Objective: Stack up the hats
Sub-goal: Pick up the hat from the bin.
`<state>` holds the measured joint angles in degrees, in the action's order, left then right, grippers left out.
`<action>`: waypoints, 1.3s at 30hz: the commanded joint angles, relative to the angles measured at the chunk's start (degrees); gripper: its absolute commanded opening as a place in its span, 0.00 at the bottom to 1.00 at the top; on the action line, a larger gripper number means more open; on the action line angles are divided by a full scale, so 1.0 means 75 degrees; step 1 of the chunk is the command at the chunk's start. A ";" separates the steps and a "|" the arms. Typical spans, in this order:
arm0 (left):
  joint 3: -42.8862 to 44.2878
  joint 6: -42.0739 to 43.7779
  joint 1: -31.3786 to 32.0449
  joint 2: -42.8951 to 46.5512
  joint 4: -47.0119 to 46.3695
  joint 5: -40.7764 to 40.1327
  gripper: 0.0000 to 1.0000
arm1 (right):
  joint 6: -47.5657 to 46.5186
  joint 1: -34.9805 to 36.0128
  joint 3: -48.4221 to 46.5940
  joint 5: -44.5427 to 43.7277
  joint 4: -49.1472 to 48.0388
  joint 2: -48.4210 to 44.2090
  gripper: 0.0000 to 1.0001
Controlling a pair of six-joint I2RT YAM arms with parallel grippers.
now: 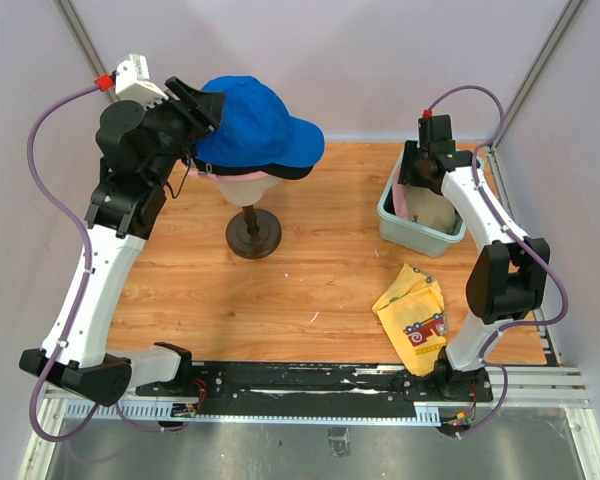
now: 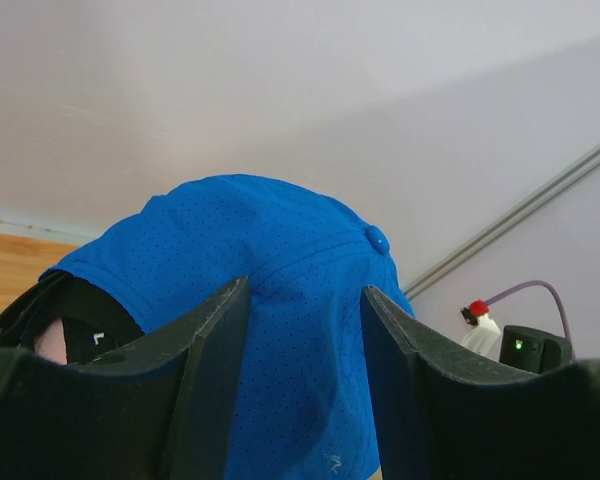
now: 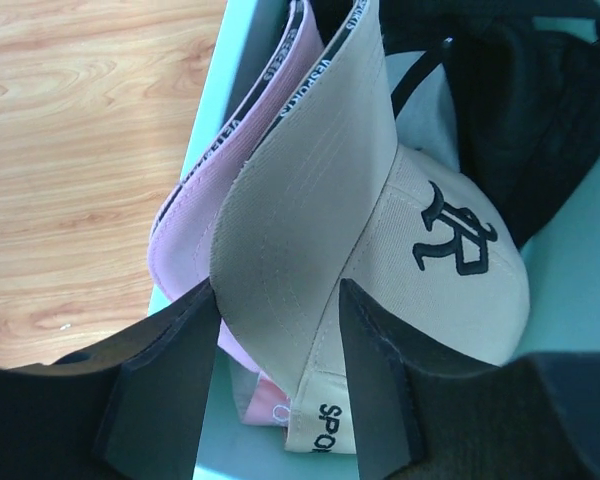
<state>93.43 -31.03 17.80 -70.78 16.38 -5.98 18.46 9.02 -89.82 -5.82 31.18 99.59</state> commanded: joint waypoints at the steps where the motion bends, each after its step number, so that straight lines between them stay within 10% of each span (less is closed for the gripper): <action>1: 0.0146 0.0106 0.0088 0.0086 -0.0265 -0.0058 0.52 | -0.0479 0.0077 -0.0260 -0.0894 0.0211 -0.0053 0.46; 12: 0.0118 -0.0020 0.0130 0.0106 -0.0319 -0.0034 0.52 | -0.1069 0.0287 -0.0401 -0.1518 0.0378 -0.0339 0.01; 39: 0.1667 -0.0404 0.0419 -0.0897 -0.0033 0.1670 0.52 | -0.1298 0.0474 -0.0338 -0.1972 0.0142 -0.2747 0.01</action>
<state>102.87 -33.04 19.90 -76.23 17.30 2.28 10.11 10.50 -91.44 -18.68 34.70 82.00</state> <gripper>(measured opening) 0.520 0.034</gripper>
